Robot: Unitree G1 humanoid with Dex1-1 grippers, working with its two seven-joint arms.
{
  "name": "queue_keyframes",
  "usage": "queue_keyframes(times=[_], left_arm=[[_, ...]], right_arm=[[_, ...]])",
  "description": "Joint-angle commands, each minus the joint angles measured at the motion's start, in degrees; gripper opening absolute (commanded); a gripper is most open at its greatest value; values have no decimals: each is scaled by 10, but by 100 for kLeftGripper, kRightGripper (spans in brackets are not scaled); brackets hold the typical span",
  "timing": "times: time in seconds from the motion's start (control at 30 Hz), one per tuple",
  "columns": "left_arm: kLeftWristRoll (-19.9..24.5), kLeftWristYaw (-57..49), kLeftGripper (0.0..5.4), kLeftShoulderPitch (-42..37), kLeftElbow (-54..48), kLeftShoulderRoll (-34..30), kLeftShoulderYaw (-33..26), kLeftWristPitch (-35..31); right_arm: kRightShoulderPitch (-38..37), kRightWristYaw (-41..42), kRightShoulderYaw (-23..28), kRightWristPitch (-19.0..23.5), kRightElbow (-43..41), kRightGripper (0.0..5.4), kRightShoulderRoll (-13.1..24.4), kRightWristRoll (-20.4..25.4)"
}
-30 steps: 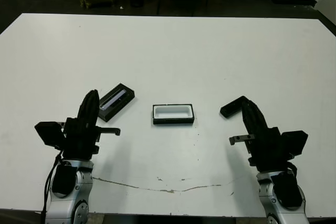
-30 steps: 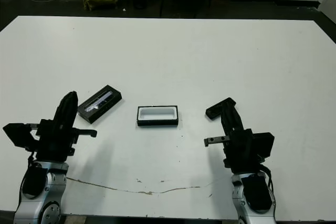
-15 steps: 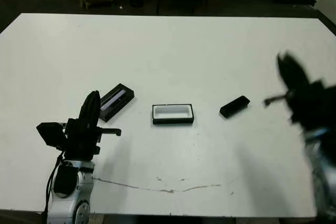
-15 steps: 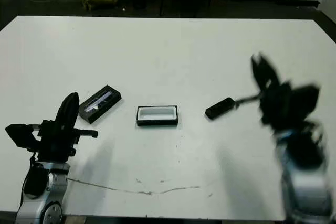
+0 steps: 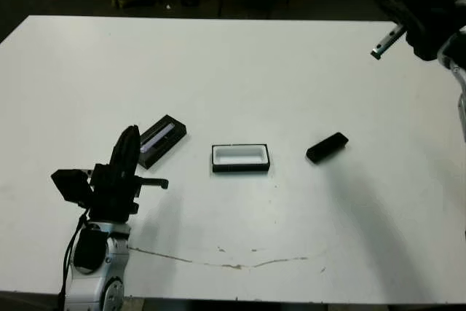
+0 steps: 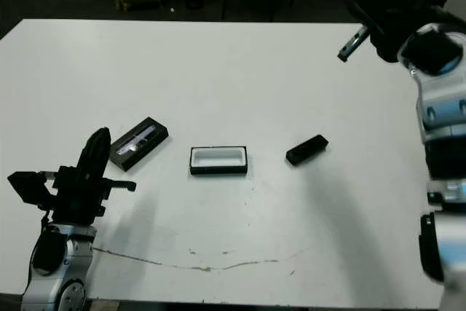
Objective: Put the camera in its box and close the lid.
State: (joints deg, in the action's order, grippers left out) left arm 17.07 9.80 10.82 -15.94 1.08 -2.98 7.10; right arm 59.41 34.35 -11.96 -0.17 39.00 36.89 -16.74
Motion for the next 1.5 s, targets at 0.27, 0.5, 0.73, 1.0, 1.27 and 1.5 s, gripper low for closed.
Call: queue_keyframes(times=[0.27, 0.5, 0.73, 1.0, 1.27, 1.5], left_arm=[[7, 6, 1, 6, 6, -8, -3, -11], [0, 0, 1, 10, 1, -8, 4, -16], [0, -4, 1, 8, -4, -9, 4, -27], [3, -4, 1, 9, -2, -6, 5, -30], [-4, -25, 1, 14, -26, -5, 7, -65], [-19, -34, 1, 18, -29, -5, 9, -65]], right_arm=[[36, 5, -74, -26, 143, 0, -51, -76], [13, 24, -102, -21, 144, 0, -68, -98], [4, 64, -114, -29, 148, 0, -69, -100], [-12, 110, -144, -38, 152, 0, -60, -124], [-45, 140, -135, -14, 127, 0, -55, -112], [-66, 156, -130, 10, 118, 0, -62, -102]])
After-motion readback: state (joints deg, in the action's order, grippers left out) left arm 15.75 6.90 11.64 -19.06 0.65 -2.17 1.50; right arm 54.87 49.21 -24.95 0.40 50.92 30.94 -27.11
